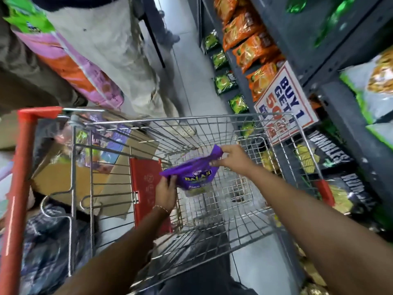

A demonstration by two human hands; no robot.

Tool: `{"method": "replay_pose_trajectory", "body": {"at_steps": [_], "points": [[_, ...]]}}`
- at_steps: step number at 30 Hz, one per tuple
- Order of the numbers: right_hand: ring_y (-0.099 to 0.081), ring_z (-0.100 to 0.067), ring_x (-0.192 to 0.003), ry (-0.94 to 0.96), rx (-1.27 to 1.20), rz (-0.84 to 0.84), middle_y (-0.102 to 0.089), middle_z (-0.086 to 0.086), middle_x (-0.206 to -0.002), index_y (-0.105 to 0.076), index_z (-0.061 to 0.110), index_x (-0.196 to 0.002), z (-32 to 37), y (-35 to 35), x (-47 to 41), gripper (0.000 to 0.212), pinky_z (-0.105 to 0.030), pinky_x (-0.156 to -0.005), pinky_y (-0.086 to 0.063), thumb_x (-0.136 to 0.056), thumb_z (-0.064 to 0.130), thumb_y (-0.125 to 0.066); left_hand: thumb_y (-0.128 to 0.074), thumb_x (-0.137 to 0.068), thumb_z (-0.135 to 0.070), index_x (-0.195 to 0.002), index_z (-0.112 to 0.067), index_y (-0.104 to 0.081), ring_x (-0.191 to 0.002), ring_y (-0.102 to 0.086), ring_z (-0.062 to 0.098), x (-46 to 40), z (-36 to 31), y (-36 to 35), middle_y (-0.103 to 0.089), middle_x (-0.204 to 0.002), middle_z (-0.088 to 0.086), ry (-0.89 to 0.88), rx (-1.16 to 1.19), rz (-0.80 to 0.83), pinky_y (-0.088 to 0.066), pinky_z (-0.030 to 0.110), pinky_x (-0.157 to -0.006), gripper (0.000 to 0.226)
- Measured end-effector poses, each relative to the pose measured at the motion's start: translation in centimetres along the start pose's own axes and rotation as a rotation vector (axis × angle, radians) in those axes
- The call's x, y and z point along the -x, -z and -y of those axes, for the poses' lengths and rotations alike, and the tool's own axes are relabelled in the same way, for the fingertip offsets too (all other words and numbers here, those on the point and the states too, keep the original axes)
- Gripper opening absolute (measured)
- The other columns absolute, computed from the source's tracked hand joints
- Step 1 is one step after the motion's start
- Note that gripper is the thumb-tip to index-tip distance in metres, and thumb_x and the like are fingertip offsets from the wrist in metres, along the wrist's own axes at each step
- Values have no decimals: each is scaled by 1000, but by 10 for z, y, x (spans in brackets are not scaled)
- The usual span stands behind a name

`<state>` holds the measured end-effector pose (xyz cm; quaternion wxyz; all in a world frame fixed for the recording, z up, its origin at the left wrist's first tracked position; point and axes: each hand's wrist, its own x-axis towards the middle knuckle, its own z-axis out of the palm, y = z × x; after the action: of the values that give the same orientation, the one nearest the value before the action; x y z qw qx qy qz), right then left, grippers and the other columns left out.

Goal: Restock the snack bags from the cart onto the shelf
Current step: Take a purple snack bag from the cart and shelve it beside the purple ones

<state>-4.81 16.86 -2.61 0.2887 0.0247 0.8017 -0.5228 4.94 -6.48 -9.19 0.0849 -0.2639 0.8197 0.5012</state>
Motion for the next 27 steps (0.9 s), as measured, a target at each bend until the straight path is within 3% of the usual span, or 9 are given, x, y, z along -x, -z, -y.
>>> {"method": "replay_pose_trajectory", "body": {"at_steps": [4, 6, 9, 11, 13, 20, 23, 25, 27], "points": [[-68, 5, -72, 132, -192, -142, -75, 1, -84, -74, -1, -96, 43, 43, 41, 27, -8, -67, -49, -70, 1, -83, -46, -96, -28, -81, -22, -55, -72, -48, -4, 13, -85, 9, -57, -77, -14, -281, 164, -72, -37, 19, -66, 18], [-67, 5, -71, 204, -254, -253, -73, 5, -80, -69, 3, -96, 70, 71, 67, 26, -7, -65, -49, -73, -4, -79, -44, -95, -29, -87, -22, -58, -77, -51, -4, 25, -140, 11, -62, -83, -10, -395, 264, -63, -40, 25, -75, 18], [-62, -11, -90, 326, -298, -350, -64, -10, -101, -51, 7, -117, 101, 109, 125, 57, -19, -74, -55, -69, -9, -79, -46, -97, -23, -89, -19, -62, -74, -55, -8, 59, -230, 21, -68, -80, -13, -565, 415, -32, -44, 24, -72, 19], [-63, -10, -102, 386, -251, -260, -63, -11, -118, -44, 17, -127, 109, 114, 149, 82, -23, -79, -55, -61, -12, -84, -46, -99, -17, -89, -18, -63, -78, -56, 1, 69, -269, 28, -69, -83, -8, -588, 533, 67, -46, 26, -74, 19], [-63, 6, -105, 451, -198, -287, -63, -1, -124, -40, 22, -136, 119, 117, 183, 100, -11, -81, -50, -55, -12, -87, -47, -98, -20, -86, -18, -64, -88, -52, 18, 91, -318, 38, -65, -92, 10, -657, 615, 137, -43, 40, -81, 21], [-68, 5, -88, 740, -264, -764, -76, 15, -101, -55, 15, -120, 198, 181, 332, 80, -12, -70, -53, -52, -12, -89, -52, -93, -35, -83, -24, -58, -74, -51, 22, 211, -504, 54, -59, -83, 10, -977, 829, 412, -44, 41, -65, 17], [-71, -7, -91, 832, -249, -942, -77, 4, -104, -57, 16, -113, 223, 205, 383, 71, -21, -74, -56, -54, -8, -89, -57, -88, -36, -88, -28, -53, -63, -52, 12, 244, -546, 46, -61, -75, -6, -1030, 941, 651, -43, 31, -60, 8], [-72, -19, -94, 882, -258, -1015, -76, -8, -107, -58, 12, -114, 233, 221, 408, 69, -32, -77, -59, -55, -4, -90, -61, -88, -38, -95, -32, -53, -67, -60, 4, 257, -554, 30, -69, -80, -15, -1102, 840, 701, -47, 29, -66, 12], [-72, -26, -98, 909, -256, -1098, -76, -12, -107, -58, 12, -113, 241, 235, 430, 68, -40, -81, -60, -55, -1, -91, -61, -81, -49, -109, -20, -54, -91, -66, 16, 269, -555, 8, -72, -102, -6, -1104, 692, 787, -54, 36, -77, 41]]}}
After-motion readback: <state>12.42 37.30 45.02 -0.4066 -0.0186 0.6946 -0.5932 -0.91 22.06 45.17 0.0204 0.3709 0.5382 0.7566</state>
